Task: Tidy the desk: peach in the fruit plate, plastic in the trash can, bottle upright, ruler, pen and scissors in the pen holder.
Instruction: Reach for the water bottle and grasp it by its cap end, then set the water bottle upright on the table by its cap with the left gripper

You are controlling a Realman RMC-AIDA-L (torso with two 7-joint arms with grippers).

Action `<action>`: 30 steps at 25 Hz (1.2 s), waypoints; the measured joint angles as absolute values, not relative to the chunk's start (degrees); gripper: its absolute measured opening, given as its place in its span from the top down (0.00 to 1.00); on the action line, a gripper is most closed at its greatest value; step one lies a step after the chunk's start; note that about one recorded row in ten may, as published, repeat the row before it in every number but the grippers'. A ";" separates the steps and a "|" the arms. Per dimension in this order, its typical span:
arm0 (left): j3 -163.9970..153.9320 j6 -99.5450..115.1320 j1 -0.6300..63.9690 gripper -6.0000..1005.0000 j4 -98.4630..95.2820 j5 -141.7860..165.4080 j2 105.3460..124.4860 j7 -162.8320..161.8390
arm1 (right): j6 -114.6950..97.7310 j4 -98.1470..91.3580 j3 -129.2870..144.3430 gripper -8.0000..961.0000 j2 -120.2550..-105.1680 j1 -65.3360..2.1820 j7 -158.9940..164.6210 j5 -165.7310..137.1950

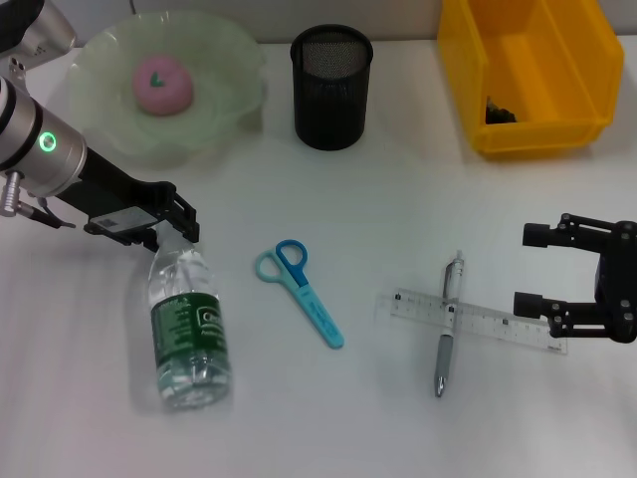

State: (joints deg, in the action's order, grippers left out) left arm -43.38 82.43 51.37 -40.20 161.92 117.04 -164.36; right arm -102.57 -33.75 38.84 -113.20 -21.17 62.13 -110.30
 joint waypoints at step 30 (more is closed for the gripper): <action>-42.81 81.17 45.55 0.55 -42.37 139.56 115.54 -140.89 | -102.44 -33.54 36.63 0.16 -113.38 -21.15 62.13 -110.21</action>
